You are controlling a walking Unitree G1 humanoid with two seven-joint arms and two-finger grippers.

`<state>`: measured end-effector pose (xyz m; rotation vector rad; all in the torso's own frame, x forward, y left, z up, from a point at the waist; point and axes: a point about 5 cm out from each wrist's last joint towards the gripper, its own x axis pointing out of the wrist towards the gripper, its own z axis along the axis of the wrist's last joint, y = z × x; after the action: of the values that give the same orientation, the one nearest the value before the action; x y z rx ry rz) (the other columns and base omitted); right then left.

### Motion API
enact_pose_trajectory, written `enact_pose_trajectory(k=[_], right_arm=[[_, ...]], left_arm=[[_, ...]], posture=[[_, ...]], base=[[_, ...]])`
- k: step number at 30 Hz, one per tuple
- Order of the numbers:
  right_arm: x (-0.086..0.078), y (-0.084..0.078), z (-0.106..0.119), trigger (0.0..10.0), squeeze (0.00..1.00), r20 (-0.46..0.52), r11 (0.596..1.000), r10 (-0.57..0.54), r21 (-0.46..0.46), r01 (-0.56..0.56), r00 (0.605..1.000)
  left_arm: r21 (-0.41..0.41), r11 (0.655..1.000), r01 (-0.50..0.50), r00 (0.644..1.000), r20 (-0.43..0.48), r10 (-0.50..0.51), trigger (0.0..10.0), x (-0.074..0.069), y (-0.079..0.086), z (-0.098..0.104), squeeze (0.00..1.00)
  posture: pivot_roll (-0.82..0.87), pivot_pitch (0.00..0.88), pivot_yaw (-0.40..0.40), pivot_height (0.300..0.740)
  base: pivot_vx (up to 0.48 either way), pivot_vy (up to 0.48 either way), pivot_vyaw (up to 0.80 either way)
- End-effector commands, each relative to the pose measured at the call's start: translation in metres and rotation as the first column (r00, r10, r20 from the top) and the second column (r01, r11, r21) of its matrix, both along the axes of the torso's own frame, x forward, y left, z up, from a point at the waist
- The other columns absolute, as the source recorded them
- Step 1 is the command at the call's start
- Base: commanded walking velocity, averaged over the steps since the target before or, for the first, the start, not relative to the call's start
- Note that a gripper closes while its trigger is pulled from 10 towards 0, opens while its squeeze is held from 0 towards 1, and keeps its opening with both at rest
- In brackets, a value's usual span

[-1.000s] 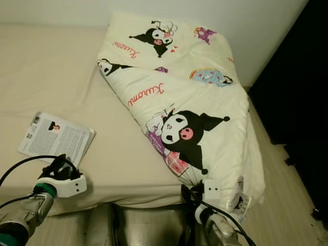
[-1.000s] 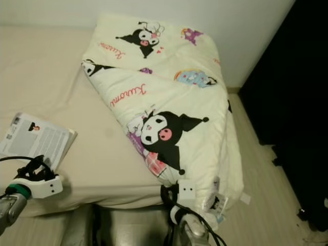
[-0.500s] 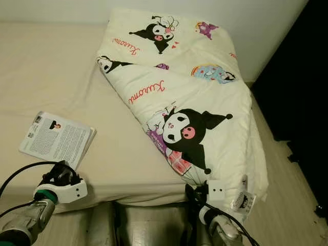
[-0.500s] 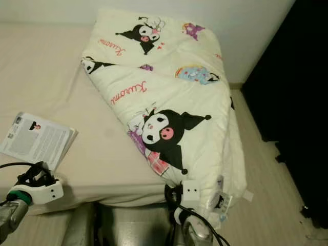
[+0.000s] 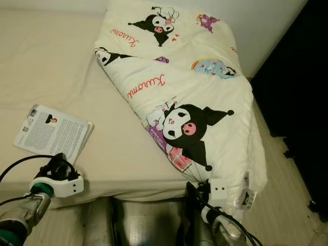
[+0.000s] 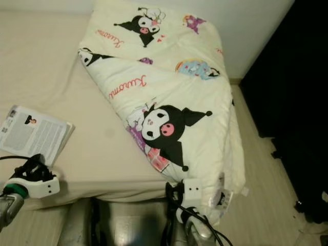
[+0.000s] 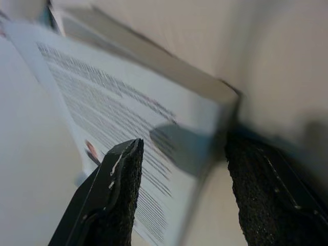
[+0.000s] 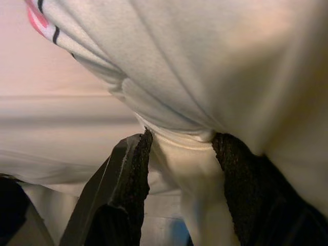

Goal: Clean up the room

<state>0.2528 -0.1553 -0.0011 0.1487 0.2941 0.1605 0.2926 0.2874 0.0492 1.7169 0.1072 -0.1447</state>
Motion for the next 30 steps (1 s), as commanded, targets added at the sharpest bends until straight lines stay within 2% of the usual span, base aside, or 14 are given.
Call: enact_pose_trajectory(k=[1, 2, 5, 7, 8, 10, 11, 12, 13, 21, 22, 23, 25, 30], right_arm=[[-0.014, -0.024, -0.010, 10.0, 0.00, -0.060, 0.995, -0.098, -0.019, 0.097, 0.993], [-0.018, -0.025, -0.011, 10.0, 0.00, -0.063, 0.994, -0.113, -0.021, 0.112, 0.992], [-0.021, -0.026, -0.012, 10.0, 0.00, -0.064, 0.993, -0.121, -0.021, 0.120, 0.991], [-0.026, -0.025, -0.012, 10.0, 0.00, -0.066, 0.991, -0.130, -0.019, 0.129, 0.989], [-0.027, -0.024, -0.012, 10.0, 0.00, -0.066, 0.991, -0.131, -0.018, 0.130, 0.989], [-0.028, -0.023, -0.012, 10.0, 0.00, -0.066, 0.991, -0.132, -0.017, 0.131, 0.989], [-0.029, -0.022, -0.011, 10.0, 0.00, -0.068, 0.991, -0.131, -0.017, 0.130, 0.989], [-0.029, -0.022, -0.011, 10.0, 0.00, -0.068, 0.991, -0.131, -0.017, 0.130, 0.989], [-0.029, -0.022, -0.011, 10.0, 0.00, -0.070, 0.992, -0.129, -0.017, 0.128, 0.989], [-0.026, -0.021, -0.007, 10.0, 0.00, -0.067, 0.993, -0.121, -0.019, 0.120, 0.990], [-0.022, -0.022, -0.004, 10.0, 0.00, -0.062, 0.993, -0.115, -0.022, 0.114, 0.991], [-0.022, -0.022, -0.004, 10.0, 0.00, -0.062, 0.993, -0.115, -0.022, 0.114, 0.991], [-0.019, -0.024, -0.002, 10.0, 0.00, -0.062, 0.994, -0.112, -0.025, 0.111, 0.992], [-0.019, -0.024, -0.002, 10.0, 0.00, -0.062, 0.994, -0.112, -0.025, 0.111, 0.992]], left_arm=[[0.031, 0.997, 0.071, 0.997, -0.018, -0.071, 9.2, -0.001, -0.007, -0.004, 0.00], [0.060, 0.991, 0.119, 0.992, 0.027, -0.121, 8.2, 0.007, -0.012, 0.005, 0.00], [0.079, 0.986, 0.147, 0.987, 0.055, -0.151, 8.2, 0.013, -0.015, 0.011, 0.00], [0.108, 0.979, 0.175, 0.977, 0.104, -0.187, 7.5, 0.021, -0.019, 0.021, 0.00], [0.118, 0.975, 0.187, 0.972, 0.122, -0.201, 5.6, 0.024, -0.021, 0.025, 0.00], [0.125, 0.973, 0.195, 0.968, 0.134, -0.212, 5.6, 0.026, -0.023, 0.027, 0.00], [0.127, 0.972, 0.198, 0.967, 0.139, -0.216, 3.0, 0.027, -0.024, 0.028, 0.00], [0.127, 0.972, 0.198, 0.967, 0.139, -0.216, 3.0, 0.027, -0.024, 0.028, 0.00], [0.122, 0.975, 0.187, 0.968, 0.145, -0.204, 0.0, 0.027, -0.023, 0.028, 0.00], [0.081, 0.993, 0.084, 0.982, 0.161, -0.096, 0.0, 0.025, -0.010, 0.029, 0.00], [0.045, 0.999, -0.020, 0.983, 0.184, 0.011, 0.0, 0.019, 0.007, 0.030, 0.00], [0.045, 0.999, -0.020, 0.983, 0.184, 0.011, 0.0, 0.019, 0.007, 0.030, 0.00], [0.024, 0.995, -0.099, 0.976, 0.199, 0.092, 0.0, 0.013, 0.022, 0.032, 0.00], [0.024, 0.995, -0.099, 0.976, 0.199, 0.092, 0.0, 0.013, 0.022, 0.032, 0.00]], posture=[[-0.07, 0.264, -0.033, 0.582], [-0.09, 0.271, -0.023, 0.582], [-0.09, 0.271, -0.023, 0.582], [-0.10, 0.275, -0.014, 0.582], [-0.12, 0.278, -0.009, 0.582], [-0.12, 0.278, -0.009, 0.582], [-0.12, 0.278, -0.010, 0.582], [-0.12, 0.278, -0.010, 0.582], [-0.12, 0.275, -0.011, 0.582], [-0.12, 0.269, -0.024, 0.582], [-0.11, 0.266, -0.031, 0.582], [-0.11, 0.266, -0.031, 0.582], [-0.11, 0.266, -0.031, 0.582], [-0.11, 0.266, -0.031, 0.582]], base=[[0.000, 0.000, 0.00], [0.000, 0.000, 0.00], [0.000, 0.000, 0.00], [0.000, 0.000, 0.00], [0.000, 0.000, 0.00], [0.000, 0.000, 0.00], [0.000, 0.000, 0.00], [0.000, 0.000, 0.00], [0.000, 0.000, 0.00], [0.000, 0.000, 0.00], [0.000, 0.000, 0.00], [0.000, 0.000, 0.00], [0.000, 0.000, 0.00], [0.000, 0.000, 0.00]])
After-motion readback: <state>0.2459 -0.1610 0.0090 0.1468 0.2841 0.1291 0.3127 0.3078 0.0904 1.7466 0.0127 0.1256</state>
